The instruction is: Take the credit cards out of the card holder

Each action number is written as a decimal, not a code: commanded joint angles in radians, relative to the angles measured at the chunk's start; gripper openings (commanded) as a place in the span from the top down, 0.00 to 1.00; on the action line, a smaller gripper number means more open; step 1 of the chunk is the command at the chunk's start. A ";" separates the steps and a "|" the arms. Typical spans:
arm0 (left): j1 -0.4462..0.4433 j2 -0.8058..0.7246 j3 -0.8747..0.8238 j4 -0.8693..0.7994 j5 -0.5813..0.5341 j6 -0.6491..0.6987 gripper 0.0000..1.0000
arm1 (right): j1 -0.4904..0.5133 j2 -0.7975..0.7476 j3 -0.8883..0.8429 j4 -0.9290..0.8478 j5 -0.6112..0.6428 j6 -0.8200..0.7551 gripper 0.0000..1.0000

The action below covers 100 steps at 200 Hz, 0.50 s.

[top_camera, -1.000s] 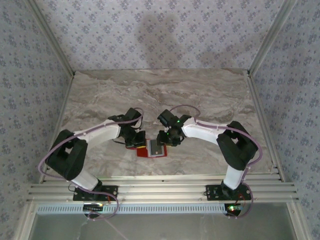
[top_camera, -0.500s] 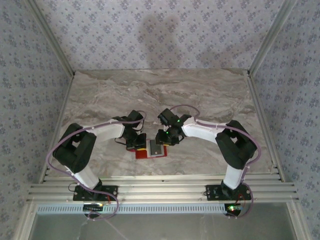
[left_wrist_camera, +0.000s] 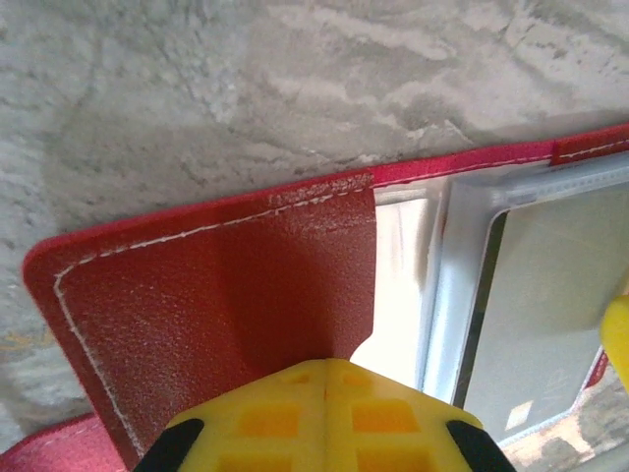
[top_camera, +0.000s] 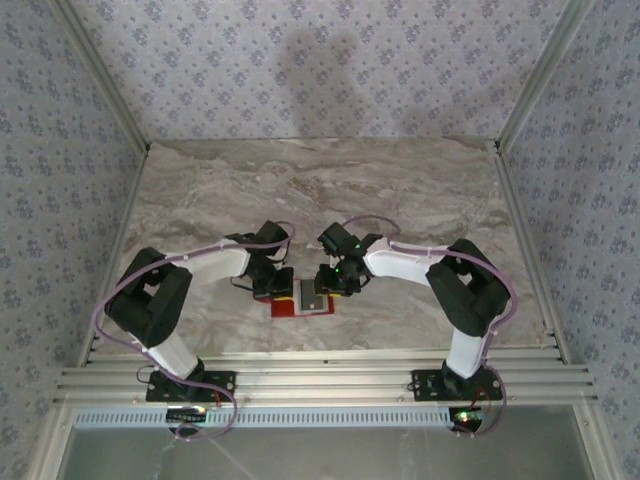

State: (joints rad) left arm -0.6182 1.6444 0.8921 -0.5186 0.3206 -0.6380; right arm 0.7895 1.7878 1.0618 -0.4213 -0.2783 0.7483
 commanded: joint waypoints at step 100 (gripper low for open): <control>0.024 -0.156 -0.108 0.272 0.135 -0.115 0.75 | -0.013 -0.061 -0.011 -0.016 -0.002 0.004 0.64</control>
State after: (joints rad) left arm -0.6064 1.4792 0.8089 -0.3225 0.3851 -0.7258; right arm 0.7849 1.7573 1.0573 -0.4286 -0.2779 0.7483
